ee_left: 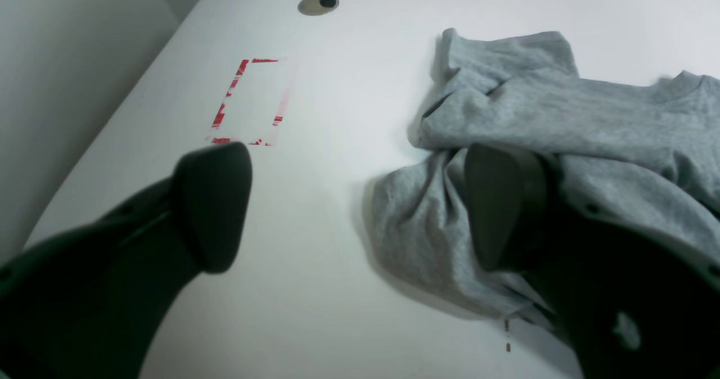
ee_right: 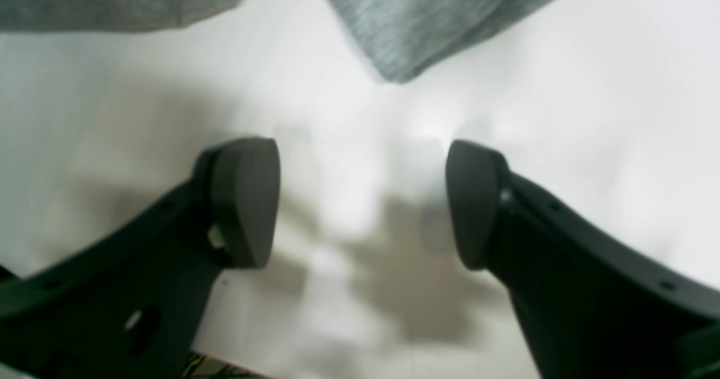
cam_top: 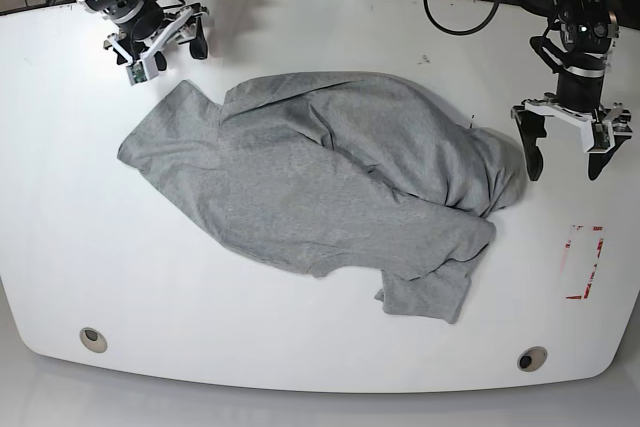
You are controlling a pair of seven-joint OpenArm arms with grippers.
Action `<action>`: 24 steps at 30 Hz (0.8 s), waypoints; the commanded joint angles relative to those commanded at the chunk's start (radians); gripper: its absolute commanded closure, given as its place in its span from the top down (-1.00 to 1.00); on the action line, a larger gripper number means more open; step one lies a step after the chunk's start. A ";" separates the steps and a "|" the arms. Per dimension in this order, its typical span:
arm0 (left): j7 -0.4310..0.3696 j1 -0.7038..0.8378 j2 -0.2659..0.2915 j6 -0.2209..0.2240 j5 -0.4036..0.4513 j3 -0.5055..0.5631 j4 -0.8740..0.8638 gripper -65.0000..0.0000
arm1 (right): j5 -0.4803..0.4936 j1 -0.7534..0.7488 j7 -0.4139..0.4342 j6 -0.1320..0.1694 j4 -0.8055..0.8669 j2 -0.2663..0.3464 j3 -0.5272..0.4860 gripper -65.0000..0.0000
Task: Fold the T-shirt properly
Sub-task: 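Release the shirt corner and raise the right gripper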
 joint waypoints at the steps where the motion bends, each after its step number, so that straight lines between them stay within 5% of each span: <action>1: 0.000 -0.001 -0.001 0.000 0.000 0.000 0.000 0.72 | -0.001 -0.001 0.015 -0.003 -0.025 0.004 0.002 0.30; 15: -0.006 0.003 -0.002 -0.001 -0.003 -0.004 0.001 0.73 | 0.020 0.009 0.026 0.011 -0.063 -0.007 -0.016 0.05; 24: -0.013 0.004 -0.003 0.000 -0.003 -0.003 0.004 0.74 | 0.224 -0.009 -0.070 0.049 0.020 -0.005 -0.015 -0.15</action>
